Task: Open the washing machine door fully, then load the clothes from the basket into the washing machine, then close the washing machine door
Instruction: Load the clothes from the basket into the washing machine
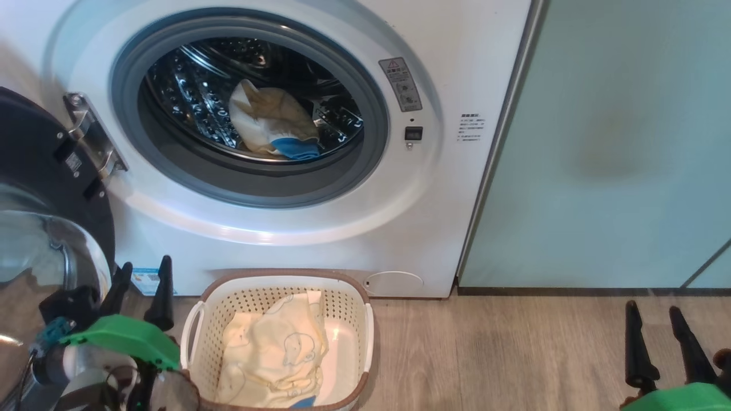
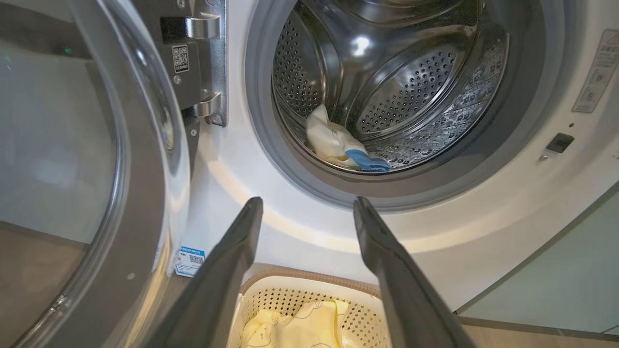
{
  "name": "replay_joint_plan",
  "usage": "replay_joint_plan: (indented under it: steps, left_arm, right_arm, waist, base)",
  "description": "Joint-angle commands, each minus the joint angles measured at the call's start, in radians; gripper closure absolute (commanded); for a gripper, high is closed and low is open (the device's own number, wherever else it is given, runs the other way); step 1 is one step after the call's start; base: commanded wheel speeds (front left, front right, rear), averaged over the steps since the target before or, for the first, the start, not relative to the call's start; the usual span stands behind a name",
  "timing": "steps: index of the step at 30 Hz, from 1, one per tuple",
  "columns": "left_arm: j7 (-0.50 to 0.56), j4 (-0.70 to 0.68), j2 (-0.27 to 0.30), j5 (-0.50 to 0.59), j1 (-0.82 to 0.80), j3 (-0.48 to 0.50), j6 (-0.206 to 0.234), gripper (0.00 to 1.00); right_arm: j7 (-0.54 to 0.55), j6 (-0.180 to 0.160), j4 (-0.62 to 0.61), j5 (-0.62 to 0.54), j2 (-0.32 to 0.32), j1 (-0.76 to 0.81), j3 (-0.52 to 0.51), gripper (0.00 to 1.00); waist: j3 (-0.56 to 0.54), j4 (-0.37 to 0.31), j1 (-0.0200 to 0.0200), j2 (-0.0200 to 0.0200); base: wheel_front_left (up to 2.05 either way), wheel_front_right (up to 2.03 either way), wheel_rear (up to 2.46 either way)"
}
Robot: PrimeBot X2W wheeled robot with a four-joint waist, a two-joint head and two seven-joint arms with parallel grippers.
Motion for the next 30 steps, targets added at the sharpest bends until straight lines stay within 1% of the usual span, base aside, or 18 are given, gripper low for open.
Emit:
replay_joint_plan:
  steps: [1, 10, 21, 27, 30]
  left_arm:
    - [-0.006, -0.028, 0.025, 0.012, -0.025, 0.054, -0.003, 0.0]
    - [-0.006, -0.029, 0.023, 0.031, -0.012, 0.08, -0.007, 0.0]
    - [-0.006, -0.011, -0.004, 0.038, -0.015, 0.079, -0.009, 0.0]
    - [-0.006, 0.065, -0.009, 0.032, -0.029, 0.045, -0.009, 0.0]
    - [-0.006, 0.123, -0.009, 0.031, -0.053, 0.012, -0.009, 0.0]
  right_arm:
    - [-0.01, 0.004, -0.038, -0.011, -0.02, -0.034, 0.012, 0.0]
    - [-0.01, 0.004, -0.04, -0.013, -0.014, -0.031, 0.015, 0.0]
    - [-0.01, 0.004, -0.037, -0.007, -0.013, -0.042, 0.026, 0.0]
    - [-0.01, 0.004, -0.039, -0.003, -0.016, -0.06, 0.036, 0.0]
    - [-0.01, 0.004, -0.041, -0.003, -0.016, -0.075, 0.041, 0.0]
  waist:
    - [0.0, 0.005, 0.0001, -0.0001]
    - [-0.001, 0.01, 0.0001, -0.0001]
    - [0.024, -0.003, 0.0001, -0.0001]
    - [0.063, -0.031, 0.0001, -0.0001]
    - [0.096, -0.049, 0.0001, -0.0001]
  base:
    - [0.0, 0.0, 0.0]
    - [0.0, 0.0, 0.0]
    - [0.0, 0.0, 0.0]
    - [0.0, 0.0, 0.0]
    - [0.0, 0.0, 0.0]
